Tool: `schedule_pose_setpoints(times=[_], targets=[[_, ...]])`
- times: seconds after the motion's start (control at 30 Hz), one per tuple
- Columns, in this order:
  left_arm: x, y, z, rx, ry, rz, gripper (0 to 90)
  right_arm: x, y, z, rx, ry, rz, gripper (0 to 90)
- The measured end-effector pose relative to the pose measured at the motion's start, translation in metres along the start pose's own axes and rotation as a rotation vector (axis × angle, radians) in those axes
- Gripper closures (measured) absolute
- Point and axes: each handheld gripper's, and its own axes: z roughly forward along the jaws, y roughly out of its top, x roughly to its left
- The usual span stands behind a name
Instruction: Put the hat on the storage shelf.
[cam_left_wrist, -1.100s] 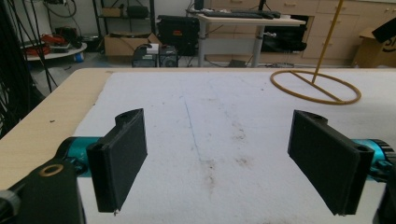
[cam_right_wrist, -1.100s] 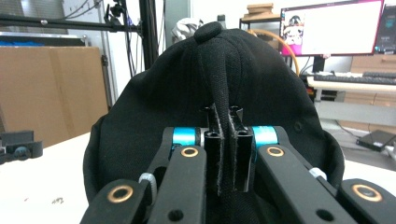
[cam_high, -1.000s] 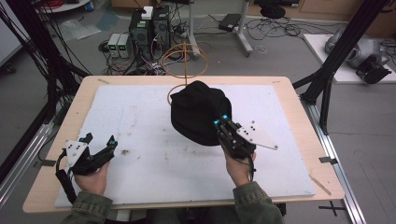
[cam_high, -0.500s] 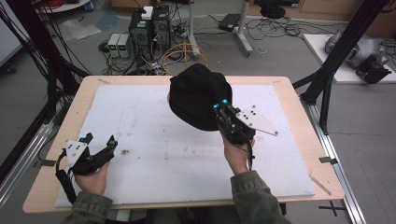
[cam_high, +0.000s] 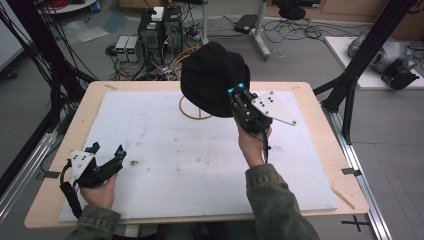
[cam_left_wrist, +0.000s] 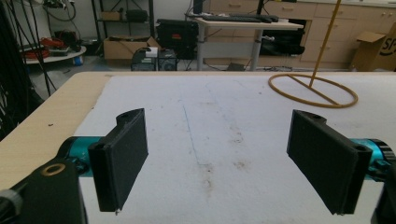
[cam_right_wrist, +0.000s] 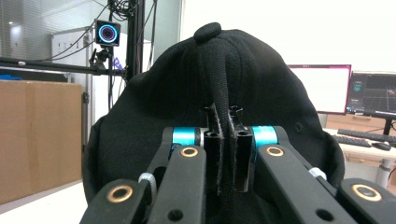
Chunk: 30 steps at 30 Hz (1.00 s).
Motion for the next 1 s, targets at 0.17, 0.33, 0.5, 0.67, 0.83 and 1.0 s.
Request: schedule_pose_setpoints(times=[0.17, 0.33, 0.5, 0.67, 0.83, 1.0], targets=[[0.0, 0.0, 0.001, 0.0, 0.0, 0.0, 20.6, -0.004, 0.004, 0.015, -0.003, 0.006, 0.006, 87.5], [0.0, 0.0, 0.001, -0.003, 0.002, 0.0, 20.6, -0.011, 0.01, 0.035, -0.006, -0.003, 0.013, 87.5], [0.0, 0.0, 0.001, -0.002, 0.005, 0.001, 20.6, -0.019, 0.014, 0.066, 0.019, -0.007, 0.011, 87.5], [0.0, -0.001, 0.002, -0.002, 0.0, 0.012, 20.6, -0.021, 0.016, 0.09, 0.021, -0.01, -0.008, 87.5], [0.0, -0.001, 0.002, -0.005, -0.001, 0.013, 20.6, -0.024, 0.02, 0.109, 0.022, -0.025, 0.002, 87.6], [0.001, -0.001, 0.002, -0.002, -0.003, 0.009, 20.6, -0.028, 0.023, 0.131, 0.024, -0.029, 0.011, 87.6]])
